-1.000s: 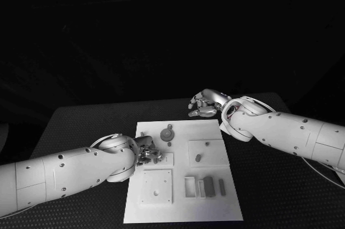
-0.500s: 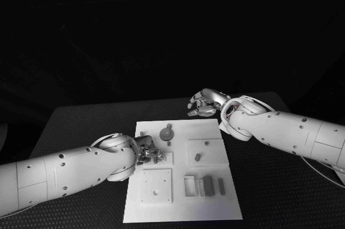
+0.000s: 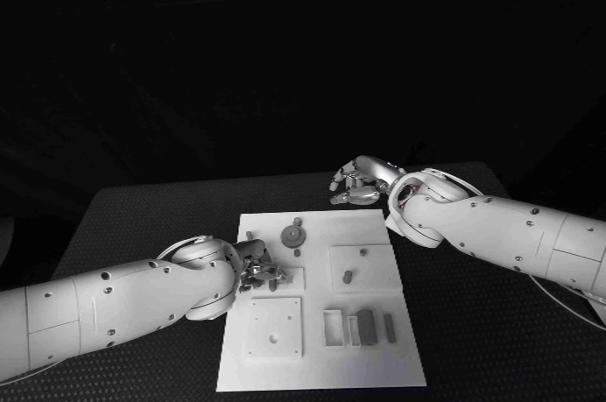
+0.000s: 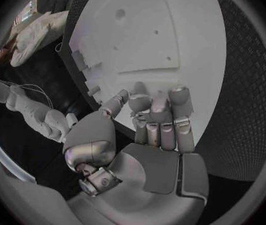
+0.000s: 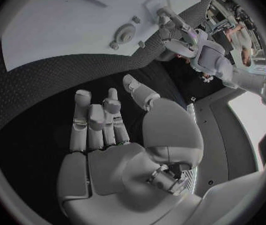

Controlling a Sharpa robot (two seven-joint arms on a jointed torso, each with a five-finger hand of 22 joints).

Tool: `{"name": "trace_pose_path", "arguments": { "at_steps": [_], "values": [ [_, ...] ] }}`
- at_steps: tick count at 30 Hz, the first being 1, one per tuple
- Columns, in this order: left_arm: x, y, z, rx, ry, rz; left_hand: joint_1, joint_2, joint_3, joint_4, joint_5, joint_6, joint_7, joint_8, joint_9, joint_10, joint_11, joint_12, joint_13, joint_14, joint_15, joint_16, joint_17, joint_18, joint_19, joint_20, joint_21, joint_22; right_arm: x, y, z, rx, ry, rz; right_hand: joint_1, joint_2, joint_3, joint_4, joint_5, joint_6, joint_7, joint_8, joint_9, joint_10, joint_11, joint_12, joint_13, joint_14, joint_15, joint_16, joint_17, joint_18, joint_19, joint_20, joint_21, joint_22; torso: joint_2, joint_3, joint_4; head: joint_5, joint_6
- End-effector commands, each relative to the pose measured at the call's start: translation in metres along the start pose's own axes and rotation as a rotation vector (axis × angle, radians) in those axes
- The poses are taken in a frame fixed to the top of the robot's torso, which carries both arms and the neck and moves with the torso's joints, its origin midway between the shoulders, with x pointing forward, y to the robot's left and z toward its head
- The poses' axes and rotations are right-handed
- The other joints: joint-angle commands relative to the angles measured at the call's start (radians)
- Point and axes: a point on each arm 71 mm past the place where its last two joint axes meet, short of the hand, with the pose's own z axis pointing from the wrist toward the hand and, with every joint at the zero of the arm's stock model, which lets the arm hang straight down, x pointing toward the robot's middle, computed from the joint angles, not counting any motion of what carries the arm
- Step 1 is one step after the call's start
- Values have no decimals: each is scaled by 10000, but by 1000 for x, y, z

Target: Assemble the parts on the task board

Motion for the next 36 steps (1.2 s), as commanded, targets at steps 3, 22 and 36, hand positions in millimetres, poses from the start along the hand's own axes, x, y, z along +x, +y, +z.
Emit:
{"name": "trace_pose_path", "arguments": {
  "at_steps": [3,22,36],
  "values": [
    [-1,-1,-2,138,108,-70,-250,-160,-548,-28,-296,4,3,51,24,-43,-4,75,0,-39,16,113,-29,10,-51,-72,-41,165,0,0,0,-80,75,-20,-41,70,-5,-33,32,107,172,-70,8,-49,4,-70,-17,-69,-22,-42,-3,148,-53,12,-37,136,1,-7,-1,-5,22],
    [-61,11,-6,-131,-303,-1271,-194,201,-1015,-348,-293,-211,70,-44,1,-259,51,9,5,-234,-51,52,-150,67,-205,-107,-196,124,-1,-3,0,-14,37,-35,-43,72,-5,-36,33,94,176,-81,8,-55,8,-73,-20,-76,-18,-44,-4,148,-58,14,-39,136,-1,-18,32,-54,122],
    [-133,59,10,-1817,-1049,-1046,-69,400,-1140,-692,-200,-1445,581,-726,-327,-898,539,-477,-274,-853,372,-413,-533,23,-811,-95,-767,-34,-1,-4,0,26,53,-33,-42,73,-4,-39,33,81,181,-90,7,-57,12,-72,-21,-78,-15,-44,-4,148,-59,15,-40,136,16,-15,0,-14,221]
  ]
}}
